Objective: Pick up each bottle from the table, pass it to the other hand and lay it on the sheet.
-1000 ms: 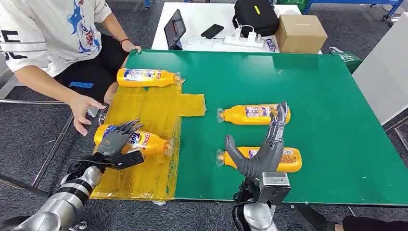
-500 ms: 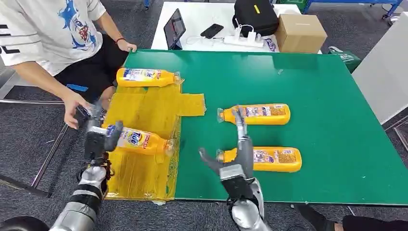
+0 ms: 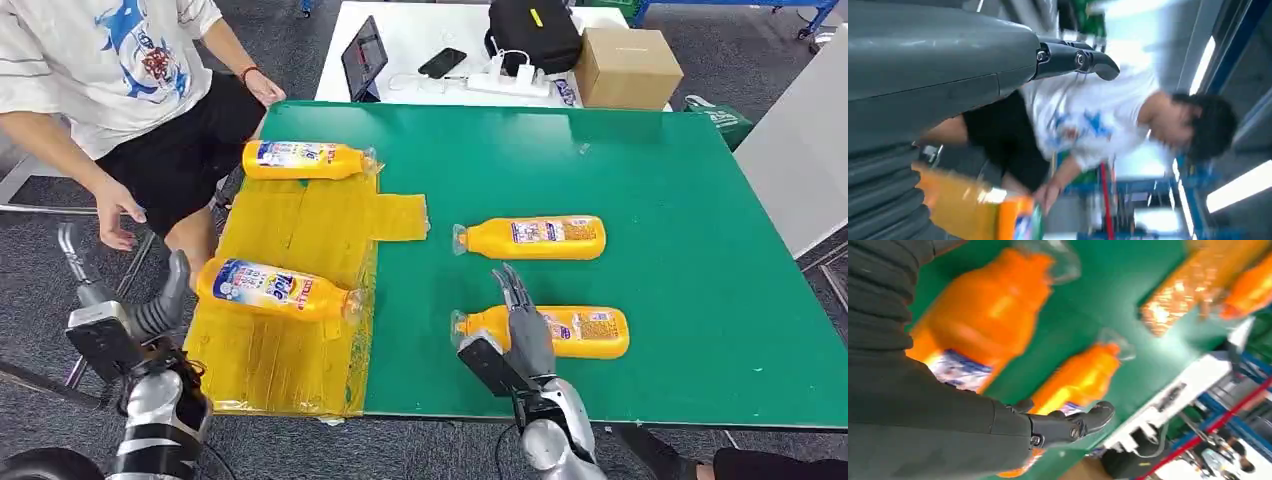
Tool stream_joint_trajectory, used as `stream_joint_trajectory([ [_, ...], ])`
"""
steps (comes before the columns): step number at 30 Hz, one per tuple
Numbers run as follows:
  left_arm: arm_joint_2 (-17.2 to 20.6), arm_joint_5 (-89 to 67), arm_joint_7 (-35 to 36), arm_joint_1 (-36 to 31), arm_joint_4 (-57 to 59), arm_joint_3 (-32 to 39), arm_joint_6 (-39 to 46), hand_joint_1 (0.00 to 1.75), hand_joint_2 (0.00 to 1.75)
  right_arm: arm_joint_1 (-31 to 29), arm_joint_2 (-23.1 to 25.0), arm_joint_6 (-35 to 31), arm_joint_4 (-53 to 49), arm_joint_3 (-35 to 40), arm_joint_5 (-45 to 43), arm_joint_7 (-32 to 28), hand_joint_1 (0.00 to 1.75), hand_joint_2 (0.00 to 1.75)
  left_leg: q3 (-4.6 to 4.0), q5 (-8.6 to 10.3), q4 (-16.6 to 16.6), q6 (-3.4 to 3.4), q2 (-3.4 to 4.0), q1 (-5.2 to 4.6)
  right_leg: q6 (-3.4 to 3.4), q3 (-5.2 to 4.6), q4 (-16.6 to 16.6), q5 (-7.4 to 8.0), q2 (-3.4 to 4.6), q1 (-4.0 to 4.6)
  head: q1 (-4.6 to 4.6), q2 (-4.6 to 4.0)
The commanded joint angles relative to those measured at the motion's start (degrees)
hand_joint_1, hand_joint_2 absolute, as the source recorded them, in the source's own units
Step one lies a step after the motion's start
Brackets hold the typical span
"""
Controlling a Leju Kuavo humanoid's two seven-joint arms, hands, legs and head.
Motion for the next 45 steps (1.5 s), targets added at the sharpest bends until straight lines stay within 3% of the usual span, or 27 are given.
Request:
stream_joint_trajectory([
  [1,-2.47,-1.27,0.24,2.05,3.83,-3.44,-2.63,0.00,1.75,0.88,-5.58,2.56,-3.51,-2.06,3.50,2.78,0.00,1.75,0.09,-0.02,-0.03,-0.01,-0.03,-0.01,-0.04,0.10,-0.03,-0.04,-0.10,0.00,0.00,0.00],
  [9,-2.33,-1.60,0.24,-0.62,8.54,-1.98,-4.87,0.00,1.75,-3.78,-8.18,9.19,2.91,-0.15,2.20,4.87,0.00,1.75,0.29,-0.07,-0.04,-0.06,0.10,0.08,-0.11,0.29,-0.09,-0.02,-0.02,0.11,-0.02,0.00],
  [15,-2.63,-1.72,0.24,-0.54,8.75,-2.10,-4.75,0.00,1.75,-4.19,-8.47,9.07,3.40,0.19,2.64,4.88,0.00,1.75,0.32,-0.11,-0.02,-0.04,0.08,0.11,-0.09,0.35,-0.11,-0.05,-0.03,0.13,-0.02,0.00],
  [20,-2.97,-2.03,0.24,-1.41,12.10,-2.10,-5.57,0.00,1.75,-7.87,-10.75,11.03,8.41,0.53,1.99,6.90,0.00,1.75,0.24,-0.04,-0.05,-0.03,0.09,0.04,-0.07,0.25,-0.09,0.00,-0.01,0.06,-0.02,0.00],
  [34,-2.98,-1.94,0.25,-1.42,12.73,-2.14,-6.00,0.00,1.75,-7.83,-11.07,11.63,8.66,0.61,1.93,7.75,0.00,1.75,0.07,-0.01,-0.02,-0.02,0.04,0.03,-0.03,0.08,-0.04,0.01,-0.02,0.05,-0.02,0.00],
  [41,-3.01,-2.67,0.24,-2.10,16.39,-3.28,-7.04,0.00,1.75,-10.51,-15.89,19.80,12.94,1.64,-1.42,8.14,0.00,1.75,0.15,0.01,-0.04,-0.01,-0.01,0.04,-0.03,0.19,-0.09,0.02,-0.08,0.05,0.00,0.00],
  [45,-2.80,-2.71,0.24,-2.41,17.32,-3.78,-7.72,0.00,1.75,-11.08,-20.89,24.55,10.03,3.40,-3.91,9.61,0.00,1.75,0.30,-0.02,0.00,-0.02,-0.11,0.09,-0.06,0.40,-0.13,0.00,-0.23,0.12,-0.02,0.00],
])
